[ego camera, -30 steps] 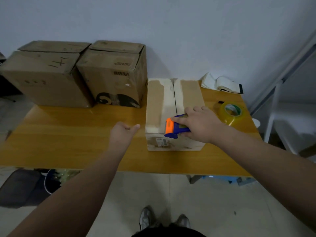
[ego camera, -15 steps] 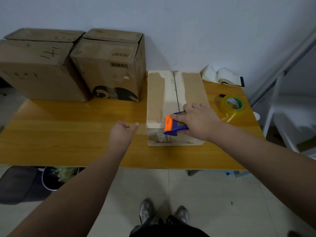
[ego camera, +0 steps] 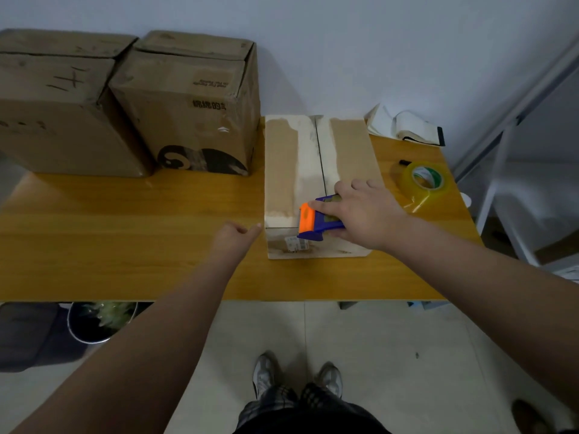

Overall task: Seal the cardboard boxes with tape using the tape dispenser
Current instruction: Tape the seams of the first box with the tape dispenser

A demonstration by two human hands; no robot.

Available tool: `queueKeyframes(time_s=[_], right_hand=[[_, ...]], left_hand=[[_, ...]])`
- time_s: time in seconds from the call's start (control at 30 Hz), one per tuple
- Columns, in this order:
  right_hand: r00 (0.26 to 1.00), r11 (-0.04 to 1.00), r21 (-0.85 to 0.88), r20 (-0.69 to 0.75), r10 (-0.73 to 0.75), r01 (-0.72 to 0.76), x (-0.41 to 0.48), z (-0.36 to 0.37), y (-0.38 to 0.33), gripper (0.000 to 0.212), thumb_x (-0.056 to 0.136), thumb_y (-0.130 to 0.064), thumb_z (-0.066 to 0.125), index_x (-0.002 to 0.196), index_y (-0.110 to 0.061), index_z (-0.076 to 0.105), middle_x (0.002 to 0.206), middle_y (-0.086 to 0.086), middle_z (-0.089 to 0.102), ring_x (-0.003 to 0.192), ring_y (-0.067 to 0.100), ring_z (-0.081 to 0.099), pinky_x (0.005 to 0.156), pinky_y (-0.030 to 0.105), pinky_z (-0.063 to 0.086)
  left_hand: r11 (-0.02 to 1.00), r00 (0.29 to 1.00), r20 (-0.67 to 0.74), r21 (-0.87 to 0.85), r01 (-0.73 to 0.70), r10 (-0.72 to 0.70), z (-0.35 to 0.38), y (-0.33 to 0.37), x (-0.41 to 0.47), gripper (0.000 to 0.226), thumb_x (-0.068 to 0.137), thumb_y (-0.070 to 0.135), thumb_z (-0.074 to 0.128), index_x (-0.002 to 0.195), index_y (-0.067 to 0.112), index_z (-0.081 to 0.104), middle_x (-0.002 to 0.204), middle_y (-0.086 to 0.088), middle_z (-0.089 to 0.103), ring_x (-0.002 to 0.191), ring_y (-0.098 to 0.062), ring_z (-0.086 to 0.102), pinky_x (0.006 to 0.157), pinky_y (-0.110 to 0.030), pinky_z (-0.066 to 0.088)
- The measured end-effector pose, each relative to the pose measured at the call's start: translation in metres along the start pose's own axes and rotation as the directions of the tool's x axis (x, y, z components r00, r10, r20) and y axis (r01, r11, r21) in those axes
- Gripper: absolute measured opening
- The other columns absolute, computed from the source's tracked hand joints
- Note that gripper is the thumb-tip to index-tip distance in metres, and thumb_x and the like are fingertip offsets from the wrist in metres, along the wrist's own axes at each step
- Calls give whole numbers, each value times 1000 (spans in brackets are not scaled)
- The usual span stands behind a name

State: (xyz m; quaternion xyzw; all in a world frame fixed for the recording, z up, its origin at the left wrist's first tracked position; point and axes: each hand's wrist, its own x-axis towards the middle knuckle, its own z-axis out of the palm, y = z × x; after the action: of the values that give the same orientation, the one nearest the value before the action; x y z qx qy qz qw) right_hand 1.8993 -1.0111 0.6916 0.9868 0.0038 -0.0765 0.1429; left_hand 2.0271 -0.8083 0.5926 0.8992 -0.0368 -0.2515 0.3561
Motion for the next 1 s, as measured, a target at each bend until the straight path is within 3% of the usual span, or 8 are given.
queueKeyframes(time_s=[0.17, 0.33, 0.43, 0.5, 0.6, 0.77, 0.87, 1.0], right_hand=[[1000, 1000, -7, 9, -3, 3, 1, 0, 1, 67, 90, -57, 47, 147, -40, 16, 128, 9, 44, 111, 28, 46, 90, 41, 37], [1000, 1000, -7, -5, -7, 7, 1, 1, 0, 67, 90, -55, 48, 147, -39, 17, 127, 9, 45, 111, 29, 46, 90, 41, 37], [1000, 1000, -6, -14, 0, 0, 0, 1, 0, 67, 90, -55, 48, 147, -39, 18, 127, 9, 44, 110, 29, 47, 90, 41, 37], [1000, 1000, 1, -18, 2, -2, -1, 1, -1, 66, 90, -56, 47, 147, -39, 19, 127, 9, 44, 110, 29, 47, 90, 41, 36], [1000, 1000, 17, -21, 4, -4, 0, 1, -2, 65, 90, -56, 47, 146, -40, 20, 127, 8, 45, 109, 29, 47, 89, 41, 36], [1000, 999, 34, -14, 2, -1, 2, 2, 0, 63, 90, -56, 47, 146, -41, 22, 126, 7, 45, 109, 28, 47, 89, 40, 36], [1000, 1000, 15, -31, 3, -2, 2, 3, -1, 63, 90, -56, 47, 146, -41, 21, 125, 7, 46, 108, 29, 48, 88, 41, 36], [999, 1000, 19, -38, 12, -11, 0, 4, -2, 63, 91, -53, 47, 146, -39, 21, 126, 9, 46, 109, 30, 47, 89, 42, 35]], left_hand=[[995, 984, 146, 19, 97, -99, -1, 1, 7, 63, 85, 60, 53, 117, 5, 54, 115, -12, 57, 106, -30, 53, 84, -41, 42], [994, 984, 142, -7, 108, -106, 3, 6, 1, 46, 89, 55, 50, 75, 12, 58, 109, -12, 65, 96, -29, 58, 79, -37, 41], [986, 979, 123, -14, 167, -164, 5, 12, -4, 62, 90, 53, 50, 116, -2, 53, 114, -11, 64, 100, -27, 55, 80, -36, 40], [979, 970, 137, -12, 202, -199, 3, 16, -5, 87, 88, 55, 52, 144, -3, 19, 130, -12, 55, 119, -31, 48, 92, -40, 40], [990, 988, 59, 16, 140, -141, -3, 23, -5, 94, 86, 51, 58, 148, 3, 4, 145, -19, 35, 130, -37, 37, 101, -44, 37], [965, 987, -142, 237, 108, -76, -9, 22, -13, 87, 82, 55, 62, 146, 12, 21, 143, -19, 32, 129, -38, 32, 101, -49, 35], [985, 964, -240, -99, -139, 112, -4, 22, -21, 46, 97, 41, 44, 129, 10, 52, 126, -11, 57, 114, -25, 52, 90, -37, 43], [823, 999, 16, -568, -27, 44, 21, 25, -50, 49, 92, 64, 24, 78, 48, 68, 83, 23, 68, 86, 2, 58, 71, -22, 44]])
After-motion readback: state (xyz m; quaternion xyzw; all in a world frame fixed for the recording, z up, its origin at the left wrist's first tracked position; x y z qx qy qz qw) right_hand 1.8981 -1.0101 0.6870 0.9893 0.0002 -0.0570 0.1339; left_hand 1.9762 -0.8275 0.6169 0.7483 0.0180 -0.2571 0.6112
